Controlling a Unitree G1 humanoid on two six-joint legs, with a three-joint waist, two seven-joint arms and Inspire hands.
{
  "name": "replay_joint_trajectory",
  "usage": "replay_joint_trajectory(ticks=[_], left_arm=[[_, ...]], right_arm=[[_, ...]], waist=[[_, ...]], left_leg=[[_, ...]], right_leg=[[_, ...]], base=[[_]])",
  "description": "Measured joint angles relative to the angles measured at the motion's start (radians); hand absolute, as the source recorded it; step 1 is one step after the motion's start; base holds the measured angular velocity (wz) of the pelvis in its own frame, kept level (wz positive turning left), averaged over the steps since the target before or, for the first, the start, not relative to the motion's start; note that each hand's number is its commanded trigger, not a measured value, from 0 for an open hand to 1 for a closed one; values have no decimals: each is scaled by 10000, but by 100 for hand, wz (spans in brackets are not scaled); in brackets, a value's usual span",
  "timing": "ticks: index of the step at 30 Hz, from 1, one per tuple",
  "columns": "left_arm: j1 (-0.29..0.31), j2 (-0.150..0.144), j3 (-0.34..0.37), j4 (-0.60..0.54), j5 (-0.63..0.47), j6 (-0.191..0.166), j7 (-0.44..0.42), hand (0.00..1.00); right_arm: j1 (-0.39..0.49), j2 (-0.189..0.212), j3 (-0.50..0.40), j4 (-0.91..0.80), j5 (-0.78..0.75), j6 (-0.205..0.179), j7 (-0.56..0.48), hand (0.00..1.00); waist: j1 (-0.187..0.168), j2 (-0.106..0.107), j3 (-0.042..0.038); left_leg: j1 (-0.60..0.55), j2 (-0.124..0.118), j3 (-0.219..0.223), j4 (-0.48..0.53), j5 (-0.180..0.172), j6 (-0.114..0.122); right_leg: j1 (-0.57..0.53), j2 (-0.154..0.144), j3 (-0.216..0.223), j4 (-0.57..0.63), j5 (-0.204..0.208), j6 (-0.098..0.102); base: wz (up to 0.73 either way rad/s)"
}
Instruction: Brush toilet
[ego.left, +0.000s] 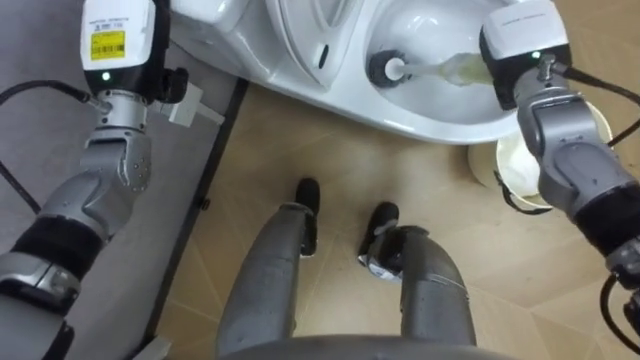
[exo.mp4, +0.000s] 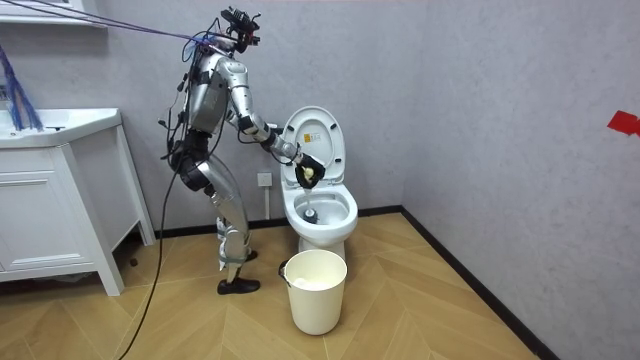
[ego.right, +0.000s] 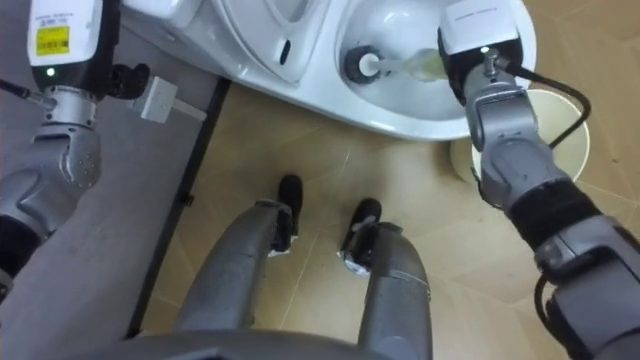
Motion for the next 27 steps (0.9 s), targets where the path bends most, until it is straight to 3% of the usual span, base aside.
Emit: replay_joint_trajectory(ticks=[6, 11, 13, 15, 16, 18, 20, 24, 27], left_arm=[[401, -33, 161, -85, -35, 177, 132, 0], [506, -53, 163, -53, -36, 144, 297, 0], [427, -50, 24, 76, -59, 50, 329, 0], [185, 6, -157, 405, -90, -128, 275, 0], [123, 54, -178, 425, -110, -151, 242, 0], [-119, 152, -176, 417, -12, -218, 160, 0], [-260, 151, -142, 325, -8, -243, 222, 0], [-249, 62, 125, 266, 0, -288, -11, 0], [-227, 71, 277, 225, 89, -211, -494, 0]], right_arm=[[1036, -53, -27, -1996, -1292, 505, 1493, 100], [898, -132, -52, -1434, -1480, 447, 1523, 100], [349, -136, -37, -103, -933, 5, 985, 100], [-441, -152, -215, 2141, 957, -717, 59, 100], [-663, -152, -327, 2656, 1602, -874, -130, 100], [-1510, -146, -830, 4761, 3960, -1679, -725, 100], [-1932, -160, -984, 5982, 5525, -2065, -1051, 100], [-2578, -192, -2213, 7560, 8167, -2487, -1731, 100], [-2788, -389, -2350, 8243, 8854, -2756, -1881, 100]], waist=[[-98, 88, -186], [-160, 90, -187], [-198, 48, -161], [-215, -70, -111], [-229, -153, -64], [-320, -550, 173], [-355, -778, 251], [-422, -889, 231], [-508, -975, 225]], left_leg=[[84, 55, -3, -256, 83, -119], [221, 60, 30, -254, 68, -102], [385, 13, 108, -266, 50, -65], [603, -46, 114, -272, 33, -28], [648, -96, 118, -306, 47, -9], [740, -219, 214, -533, 176, 52], [674, -244, 205, -532, 217, 61], [724, -366, 218, -548, 245, 109], [972, -429, 226, -567, 261, 133]], right_leg=[[34, 82, -18, -258, 34, -87], [219, 87, -22, -352, 31, -63], [352, 12, -10, -268, -22, -5], [564, -55, -11, -226, -72, 53], [563, -124, -12, -142, -111, 59], [479, -315, 25, 84, -199, 78], [410, -354, 8, 138, -197, 74], [385, -486, 46, 230, -198, 120], [596, -538, 95, 270, -238, 174]], base=[[0], [1], [6], [6], [13], [14], [8], [1], [1]])
